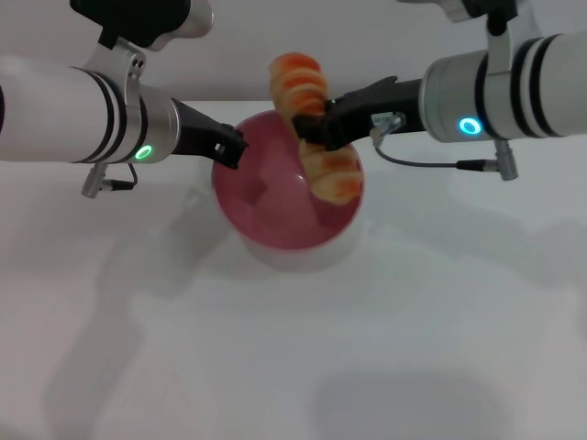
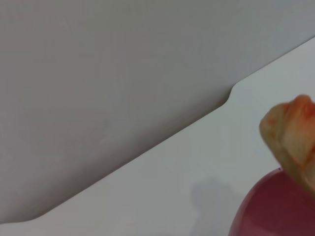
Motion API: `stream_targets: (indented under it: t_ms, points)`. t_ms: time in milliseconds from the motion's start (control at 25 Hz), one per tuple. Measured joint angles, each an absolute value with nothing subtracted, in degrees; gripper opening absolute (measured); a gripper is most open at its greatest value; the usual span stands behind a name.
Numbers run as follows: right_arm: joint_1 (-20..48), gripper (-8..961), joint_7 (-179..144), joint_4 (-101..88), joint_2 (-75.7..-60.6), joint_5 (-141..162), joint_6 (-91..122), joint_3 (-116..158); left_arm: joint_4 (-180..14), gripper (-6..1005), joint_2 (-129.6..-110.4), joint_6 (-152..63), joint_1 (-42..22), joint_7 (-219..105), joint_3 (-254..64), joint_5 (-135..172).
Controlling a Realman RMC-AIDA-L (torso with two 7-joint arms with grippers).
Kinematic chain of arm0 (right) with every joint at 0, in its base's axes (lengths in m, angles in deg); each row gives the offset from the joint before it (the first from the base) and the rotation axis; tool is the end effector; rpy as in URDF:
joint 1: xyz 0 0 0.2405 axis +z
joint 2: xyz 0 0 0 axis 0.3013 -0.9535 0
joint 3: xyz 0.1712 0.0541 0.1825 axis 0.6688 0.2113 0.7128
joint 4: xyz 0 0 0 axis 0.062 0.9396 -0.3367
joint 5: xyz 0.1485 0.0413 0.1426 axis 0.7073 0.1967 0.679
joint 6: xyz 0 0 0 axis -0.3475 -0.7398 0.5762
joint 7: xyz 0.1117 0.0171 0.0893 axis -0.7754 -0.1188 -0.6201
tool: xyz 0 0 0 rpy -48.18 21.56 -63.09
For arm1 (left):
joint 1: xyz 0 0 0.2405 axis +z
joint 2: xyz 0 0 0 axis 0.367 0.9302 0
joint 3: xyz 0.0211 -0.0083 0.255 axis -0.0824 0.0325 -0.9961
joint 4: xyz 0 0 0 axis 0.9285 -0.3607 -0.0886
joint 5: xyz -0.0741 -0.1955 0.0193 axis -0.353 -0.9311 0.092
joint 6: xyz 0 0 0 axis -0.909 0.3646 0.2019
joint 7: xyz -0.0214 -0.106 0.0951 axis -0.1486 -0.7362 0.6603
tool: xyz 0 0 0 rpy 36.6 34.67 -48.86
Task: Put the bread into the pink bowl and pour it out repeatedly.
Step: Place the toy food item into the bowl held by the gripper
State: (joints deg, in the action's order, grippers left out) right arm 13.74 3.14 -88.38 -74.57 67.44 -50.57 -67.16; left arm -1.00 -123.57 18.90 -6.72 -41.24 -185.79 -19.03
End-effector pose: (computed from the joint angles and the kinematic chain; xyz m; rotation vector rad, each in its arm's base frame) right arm 0.0887 0.3692 -0.0353 -2.5005 0.8034 0.2021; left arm -0.1440 0.3840 -0.0188 -2.2919 -0.7314 0.0611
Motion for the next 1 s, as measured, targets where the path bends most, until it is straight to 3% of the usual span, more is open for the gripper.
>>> stream_targets:
  t_ms: [560,760,1000]
  points:
    - [13.6,257,5.3,-88.8,-74.53,68.2,-49.0,-70.1,-1.0,44,-123.56,18.9,-6.9,-41.2,-185.9,-19.1]
    - [12.1,315,5.0,-89.0,-74.55,69.4,-47.7,-69.0,-1.0,44,-123.56,18.8,-6.9,-41.1,-185.9,-19.1]
    - [10.9,561,5.3,-90.1,-74.54,69.7,-47.8,-68.1,-1.1,44,-123.56,18.7,-6.9,-41.1,-185.7,-19.1]
